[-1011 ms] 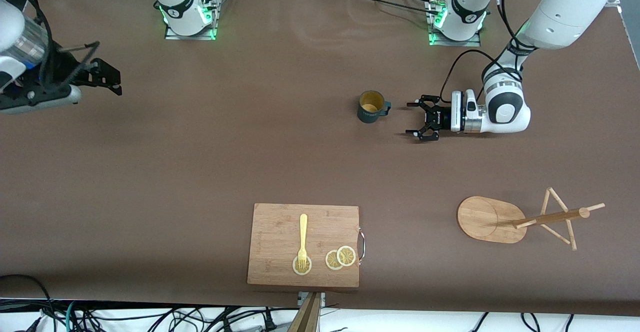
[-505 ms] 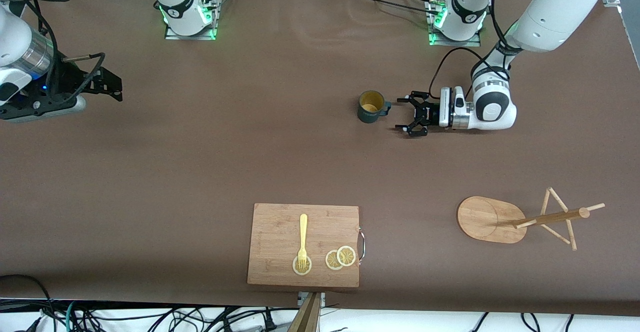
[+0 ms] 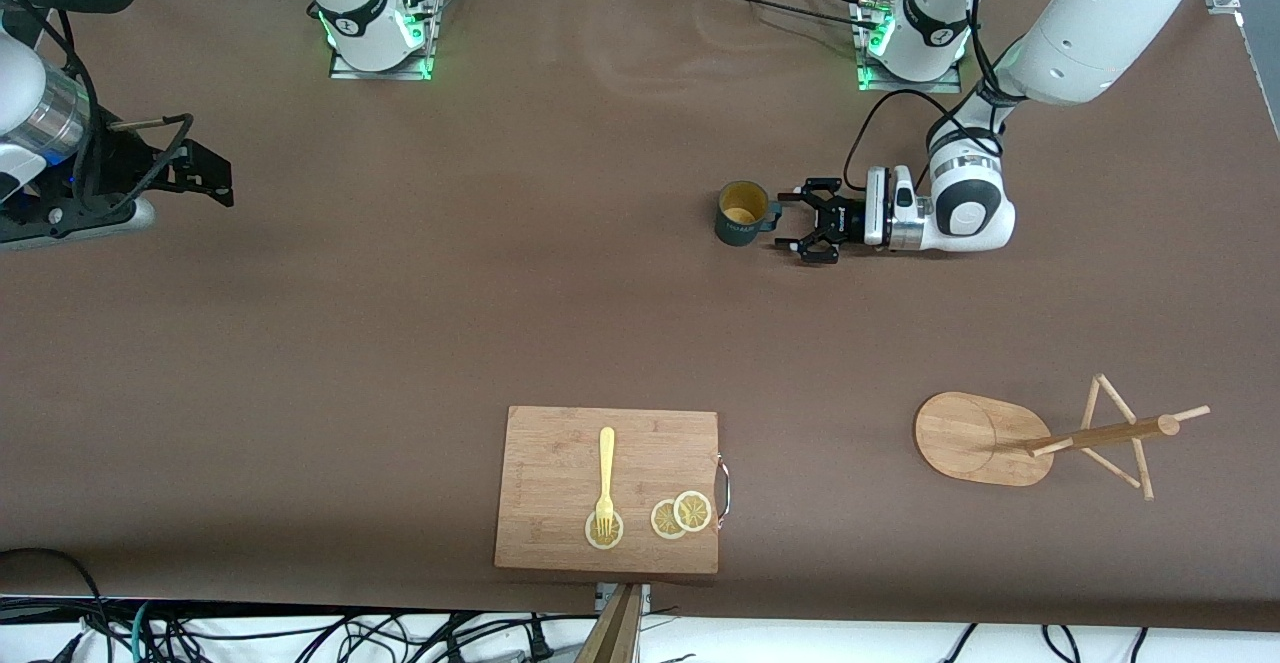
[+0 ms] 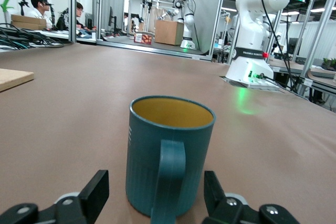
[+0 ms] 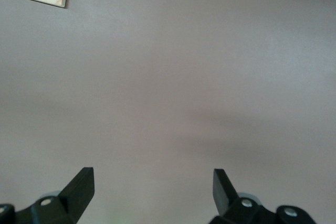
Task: Pass cup and hang on rack
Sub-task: 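Close the left gripper on the teal mug's handle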
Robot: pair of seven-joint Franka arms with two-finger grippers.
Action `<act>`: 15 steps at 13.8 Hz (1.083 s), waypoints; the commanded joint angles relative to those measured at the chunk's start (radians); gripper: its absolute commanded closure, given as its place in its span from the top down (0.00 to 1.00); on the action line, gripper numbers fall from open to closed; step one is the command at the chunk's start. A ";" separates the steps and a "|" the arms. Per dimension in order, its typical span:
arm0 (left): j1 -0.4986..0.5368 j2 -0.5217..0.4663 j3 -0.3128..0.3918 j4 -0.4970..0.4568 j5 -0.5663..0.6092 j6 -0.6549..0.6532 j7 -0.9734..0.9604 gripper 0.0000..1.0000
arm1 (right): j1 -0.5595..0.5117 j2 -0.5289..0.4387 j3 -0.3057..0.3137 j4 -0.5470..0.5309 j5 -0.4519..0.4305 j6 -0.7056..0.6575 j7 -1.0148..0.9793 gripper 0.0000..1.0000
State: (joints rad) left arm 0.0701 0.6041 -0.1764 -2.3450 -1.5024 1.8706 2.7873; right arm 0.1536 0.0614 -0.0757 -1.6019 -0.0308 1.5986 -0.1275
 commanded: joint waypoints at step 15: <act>0.030 -0.009 -0.021 0.018 -0.073 -0.059 -0.111 0.00 | -0.057 0.011 0.054 0.023 -0.006 0.006 -0.014 1.00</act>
State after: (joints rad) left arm 0.0836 0.6119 -0.1905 -2.3359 -1.5474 1.8440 2.7046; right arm 0.1172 0.0643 -0.0381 -1.5970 -0.0308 1.6028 -0.1277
